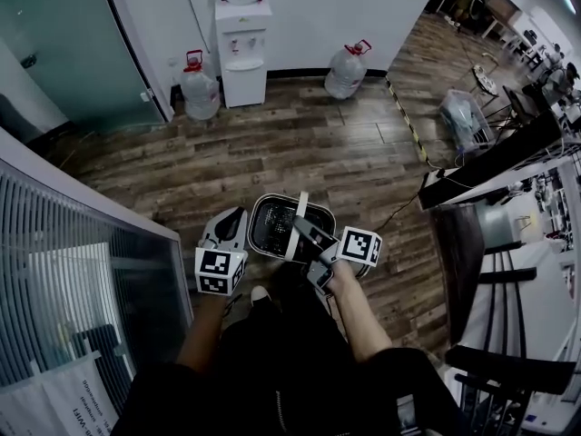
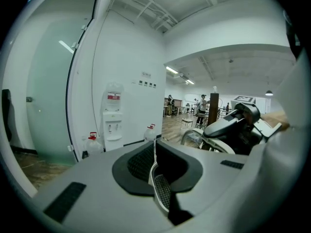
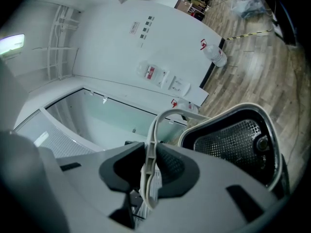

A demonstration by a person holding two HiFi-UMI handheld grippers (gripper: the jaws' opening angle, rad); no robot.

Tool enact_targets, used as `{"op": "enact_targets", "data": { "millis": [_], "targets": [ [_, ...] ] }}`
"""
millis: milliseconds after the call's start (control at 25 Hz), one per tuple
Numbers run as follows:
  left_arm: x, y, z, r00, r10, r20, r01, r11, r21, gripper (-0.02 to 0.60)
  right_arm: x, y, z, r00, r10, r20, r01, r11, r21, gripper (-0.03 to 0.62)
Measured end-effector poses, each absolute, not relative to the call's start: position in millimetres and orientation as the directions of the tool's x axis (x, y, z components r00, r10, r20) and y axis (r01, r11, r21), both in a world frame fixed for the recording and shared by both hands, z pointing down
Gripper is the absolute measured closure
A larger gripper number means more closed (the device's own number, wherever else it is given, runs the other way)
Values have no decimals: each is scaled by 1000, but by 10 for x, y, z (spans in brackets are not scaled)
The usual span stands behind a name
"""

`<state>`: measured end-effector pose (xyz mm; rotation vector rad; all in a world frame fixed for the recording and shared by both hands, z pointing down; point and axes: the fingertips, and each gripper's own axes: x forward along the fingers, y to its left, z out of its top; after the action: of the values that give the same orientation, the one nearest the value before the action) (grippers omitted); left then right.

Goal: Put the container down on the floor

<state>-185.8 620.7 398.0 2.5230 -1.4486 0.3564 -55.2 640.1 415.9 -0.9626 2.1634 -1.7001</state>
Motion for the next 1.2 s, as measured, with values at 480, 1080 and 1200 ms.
{"op": "enact_targets", "data": {
  "millis": [480,1080,1200],
  "targets": [
    [-1627,5532,4087,471,-810,349,-874,-482,61,557,-355,5759,4414,-773,-588,238,-343,71,-937,510],
    [-1212,4513,4055,419,-821,388,-898,-437,45,557,44,4592,4301,-809,-542,227,-334,107,-936,511],
    [-1135,4375,4051,404,-827,391,-905,-423,40,557,124,4436,4319,-819,-526,230,-333,110,-936,511]
  ]
}}
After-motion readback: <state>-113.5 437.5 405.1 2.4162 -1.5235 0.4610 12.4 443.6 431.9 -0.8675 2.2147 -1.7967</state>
